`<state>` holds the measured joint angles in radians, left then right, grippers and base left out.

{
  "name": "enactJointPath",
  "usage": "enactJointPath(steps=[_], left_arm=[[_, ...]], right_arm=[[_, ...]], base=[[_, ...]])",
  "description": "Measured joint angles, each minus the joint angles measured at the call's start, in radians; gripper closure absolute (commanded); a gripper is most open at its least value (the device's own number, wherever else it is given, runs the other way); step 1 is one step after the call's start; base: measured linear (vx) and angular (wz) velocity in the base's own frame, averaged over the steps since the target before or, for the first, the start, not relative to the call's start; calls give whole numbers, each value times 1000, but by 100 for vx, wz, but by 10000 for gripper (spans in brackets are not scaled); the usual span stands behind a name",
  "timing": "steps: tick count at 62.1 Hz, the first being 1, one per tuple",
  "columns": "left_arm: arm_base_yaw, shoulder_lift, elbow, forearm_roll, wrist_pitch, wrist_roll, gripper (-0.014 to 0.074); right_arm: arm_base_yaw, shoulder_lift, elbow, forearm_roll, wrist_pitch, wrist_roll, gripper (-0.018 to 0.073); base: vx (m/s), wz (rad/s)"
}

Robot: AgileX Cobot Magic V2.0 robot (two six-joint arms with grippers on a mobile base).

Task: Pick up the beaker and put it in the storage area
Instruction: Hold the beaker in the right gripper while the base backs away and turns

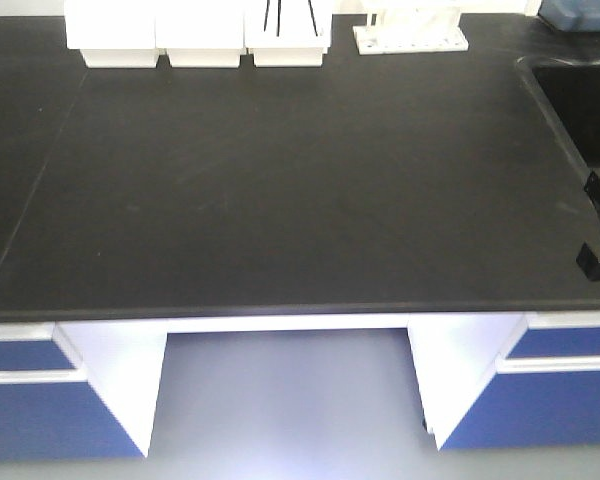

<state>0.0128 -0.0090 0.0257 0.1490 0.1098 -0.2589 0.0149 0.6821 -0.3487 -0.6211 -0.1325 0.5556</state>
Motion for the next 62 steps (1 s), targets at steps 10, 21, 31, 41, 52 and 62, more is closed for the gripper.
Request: enactJointPath(steps=[10, 21, 31, 41, 52, 62], left_arm=[[0, 0, 0, 0, 0, 0, 605], [0, 0, 0, 0, 0, 0, 605], [0, 0, 0, 0, 0, 0, 605], [0, 0, 0, 0, 0, 0, 605], [0, 0, 0, 0, 0, 0, 605], [0, 0, 0, 0, 0, 0, 605]], right_arm=[[0, 0, 0, 0, 0, 0, 567], [0, 0, 0, 0, 0, 0, 567], [0, 0, 0, 0, 0, 0, 567], [0, 0, 0, 0, 0, 0, 567], [0, 0, 0, 0, 0, 0, 567], [0, 0, 0, 0, 0, 0, 567]], base=[[-27, 1], [-31, 2], [-34, 3], [-36, 1], [-38, -1], [-40, -2]])
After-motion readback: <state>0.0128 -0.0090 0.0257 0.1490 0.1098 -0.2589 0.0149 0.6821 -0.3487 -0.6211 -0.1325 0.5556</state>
